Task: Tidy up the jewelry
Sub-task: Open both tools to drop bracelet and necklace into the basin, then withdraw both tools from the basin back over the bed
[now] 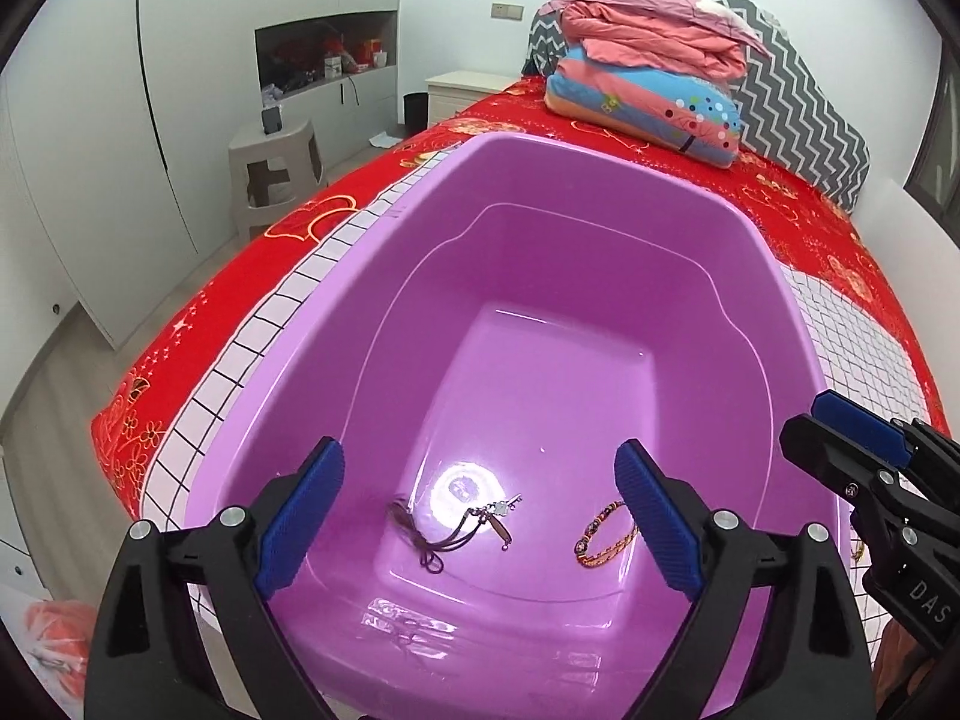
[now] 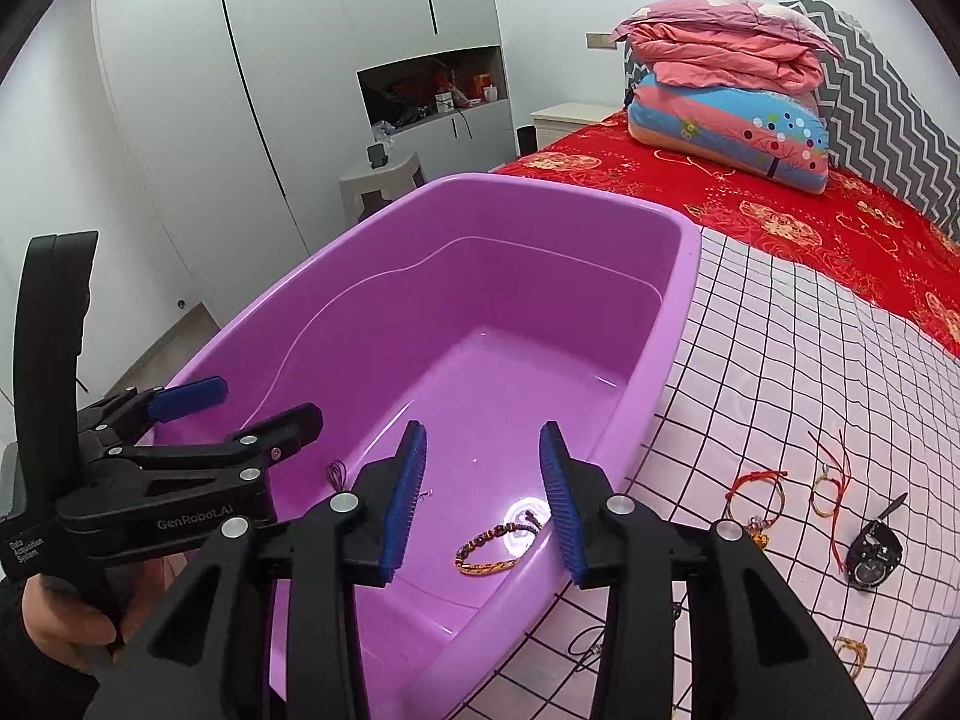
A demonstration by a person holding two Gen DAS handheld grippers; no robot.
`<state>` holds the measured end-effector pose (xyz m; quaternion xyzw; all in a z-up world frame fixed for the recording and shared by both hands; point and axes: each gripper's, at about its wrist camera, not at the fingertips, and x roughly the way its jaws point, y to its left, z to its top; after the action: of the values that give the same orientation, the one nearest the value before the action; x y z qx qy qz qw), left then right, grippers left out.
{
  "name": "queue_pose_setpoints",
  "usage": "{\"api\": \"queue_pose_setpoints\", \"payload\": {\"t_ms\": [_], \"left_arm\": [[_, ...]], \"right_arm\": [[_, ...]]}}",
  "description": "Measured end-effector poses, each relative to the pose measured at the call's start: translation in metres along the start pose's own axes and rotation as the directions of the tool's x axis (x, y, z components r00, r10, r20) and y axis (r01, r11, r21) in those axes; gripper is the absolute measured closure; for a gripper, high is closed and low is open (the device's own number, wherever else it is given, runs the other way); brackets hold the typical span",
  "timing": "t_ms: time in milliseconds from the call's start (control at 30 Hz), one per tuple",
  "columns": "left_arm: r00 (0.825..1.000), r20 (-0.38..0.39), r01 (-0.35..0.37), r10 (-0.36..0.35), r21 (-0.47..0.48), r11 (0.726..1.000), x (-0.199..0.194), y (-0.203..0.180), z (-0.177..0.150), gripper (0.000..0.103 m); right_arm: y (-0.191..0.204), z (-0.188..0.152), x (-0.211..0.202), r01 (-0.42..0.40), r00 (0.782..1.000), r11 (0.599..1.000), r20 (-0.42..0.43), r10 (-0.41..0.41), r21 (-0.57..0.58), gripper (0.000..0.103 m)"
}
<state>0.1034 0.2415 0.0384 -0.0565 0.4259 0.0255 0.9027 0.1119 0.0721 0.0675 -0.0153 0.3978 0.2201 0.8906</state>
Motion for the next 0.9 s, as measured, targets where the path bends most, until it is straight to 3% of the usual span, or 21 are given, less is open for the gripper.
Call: {"api": "queue_pose_setpoints", "payload": {"t_ms": [900], "left_arm": [[0.999,0.035,-0.011,0.01,0.042,0.999,-0.056,-0.053,-0.032,0.007]], "right_arm": [[-0.03,-0.048,-0.065,0.017,0.999,0.995,0.043,-0.021,0.095,0.05]]}}
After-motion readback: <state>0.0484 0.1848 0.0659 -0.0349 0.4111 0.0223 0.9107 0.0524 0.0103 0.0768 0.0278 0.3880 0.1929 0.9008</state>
